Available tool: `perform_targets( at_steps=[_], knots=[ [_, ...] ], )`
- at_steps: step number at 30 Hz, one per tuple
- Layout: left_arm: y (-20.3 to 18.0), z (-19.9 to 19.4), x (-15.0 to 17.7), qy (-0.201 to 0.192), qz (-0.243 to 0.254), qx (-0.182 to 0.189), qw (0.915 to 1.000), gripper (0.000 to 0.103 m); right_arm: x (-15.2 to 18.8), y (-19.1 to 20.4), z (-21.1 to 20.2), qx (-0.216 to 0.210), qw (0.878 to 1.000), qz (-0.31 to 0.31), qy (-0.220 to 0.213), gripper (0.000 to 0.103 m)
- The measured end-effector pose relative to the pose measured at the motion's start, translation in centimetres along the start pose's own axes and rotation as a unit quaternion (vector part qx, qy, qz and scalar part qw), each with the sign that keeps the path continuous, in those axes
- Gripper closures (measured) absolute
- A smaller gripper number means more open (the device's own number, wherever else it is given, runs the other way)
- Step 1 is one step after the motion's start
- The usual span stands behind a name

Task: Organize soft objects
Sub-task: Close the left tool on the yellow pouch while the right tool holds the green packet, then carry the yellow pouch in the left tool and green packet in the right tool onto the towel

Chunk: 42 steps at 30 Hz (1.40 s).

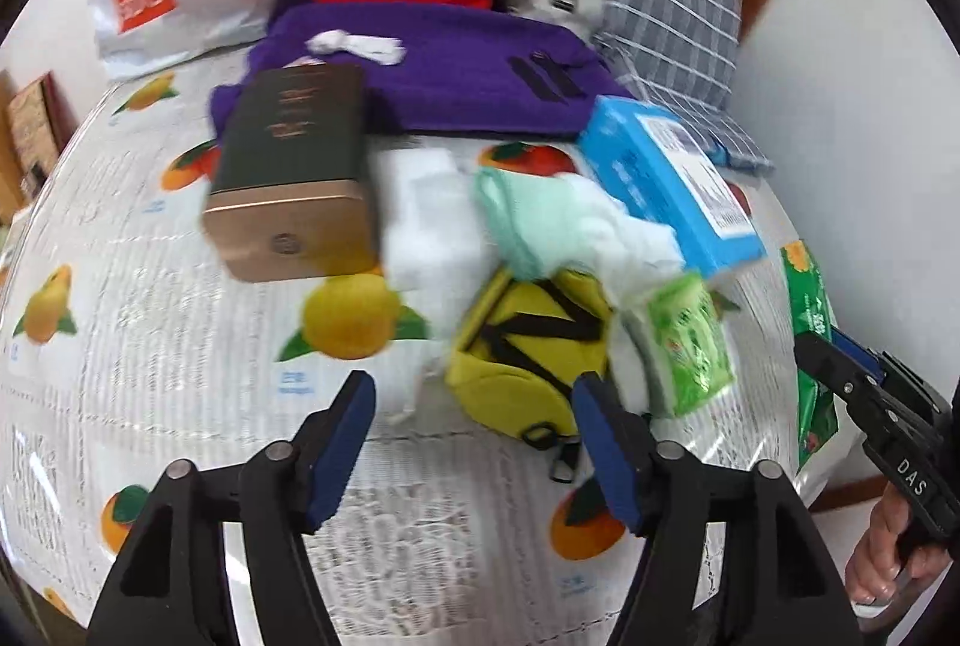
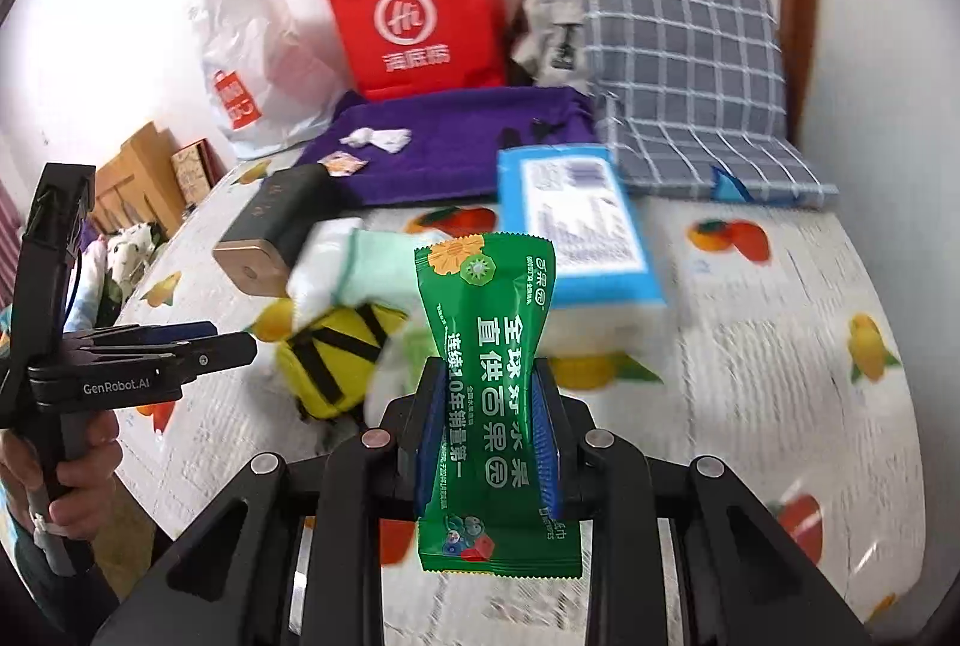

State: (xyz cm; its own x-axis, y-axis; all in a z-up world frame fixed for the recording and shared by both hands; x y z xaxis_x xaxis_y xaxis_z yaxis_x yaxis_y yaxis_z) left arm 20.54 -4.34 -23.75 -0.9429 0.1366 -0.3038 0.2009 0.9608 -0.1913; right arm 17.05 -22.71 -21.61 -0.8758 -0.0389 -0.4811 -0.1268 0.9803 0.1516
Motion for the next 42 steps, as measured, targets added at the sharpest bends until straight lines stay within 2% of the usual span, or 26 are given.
perform_targets(
  at_steps=[3, 9, 17, 18, 20, 21, 24, 33, 40, 42],
  knots=[
    [-1.5, 0.9, 0.2, 0.01, 0.023, -0.012, 0.9996, 0.034, 1.1, -1.5, 0.2, -0.005, 1.0, 0.016, 0.004, 0.076],
    [-3.1, 2.9, -0.2, 0.028, 0.073, -0.063, 0.9949, 0.034, 2.6, -3.6, 0.9, -0.006, 1.0, 0.026, 0.009, 0.076],
    [-3.9, 6.4, -0.5, 0.051, 0.133, -0.128, 0.9815, 0.023, 3.5, -5.7, 2.1, -0.015, 0.999, 0.047, 0.022, 0.075],
    [-3.8, 6.5, -0.7, 0.048, 0.129, -0.124, 0.9827, 0.022, 3.6, -5.8, 2.3, -0.015, 0.998, 0.048, 0.025, 0.075],
    [-3.7, 6.3, -1.0, 0.044, 0.117, -0.103, 0.9868, 0.026, 3.8, -6.0, 2.8, -0.016, 0.998, 0.05, 0.028, 0.075],
    [-3.5, 6.0, -1.1, 0.041, 0.11, -0.097, 0.9884, 0.03, 3.9, -6.0, 3.0, -0.017, 0.998, 0.05, 0.031, 0.075],
    [-3.0, 4.4, -1.3, 0.022, 0.09, -0.077, 0.9926, 0.034, 4.2, -5.9, 3.8, -0.017, 0.998, 0.046, 0.041, 0.075],
    [-0.9, 0.4, 1.1, -0.005, 0.058, -0.042, 0.9974, 0.034, 5.0, -5.5, 6.1, -0.006, 0.997, 0.046, 0.069, 0.075],
    [1.9, -2.0, 2.6, -0.023, 0.018, -0.004, 0.9996, 0.034, 5.3, -4.8, 5.2, 0.0, 0.997, 0.043, 0.067, 0.075],
    [2.7, -2.5, 3.0, -0.026, 0.012, -0.013, 0.9995, 0.034, 5.3, -4.6, 5.0, 0.001, 0.997, 0.043, 0.066, 0.075]
  ],
)
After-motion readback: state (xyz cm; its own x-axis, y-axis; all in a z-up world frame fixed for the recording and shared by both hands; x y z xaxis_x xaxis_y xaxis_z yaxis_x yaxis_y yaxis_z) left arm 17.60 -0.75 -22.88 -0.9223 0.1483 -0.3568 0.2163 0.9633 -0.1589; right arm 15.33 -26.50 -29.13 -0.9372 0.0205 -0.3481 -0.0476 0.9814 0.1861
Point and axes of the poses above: each gripper's, at about its wrist camera, not at the fingertips, and z roughly the way its jaws point, y to its left, x to its underside, the point moved 9 cm from there along z, roughly the way its jaws point, and after that the axes turned 12 degrees about y, right-handed, at the moved point
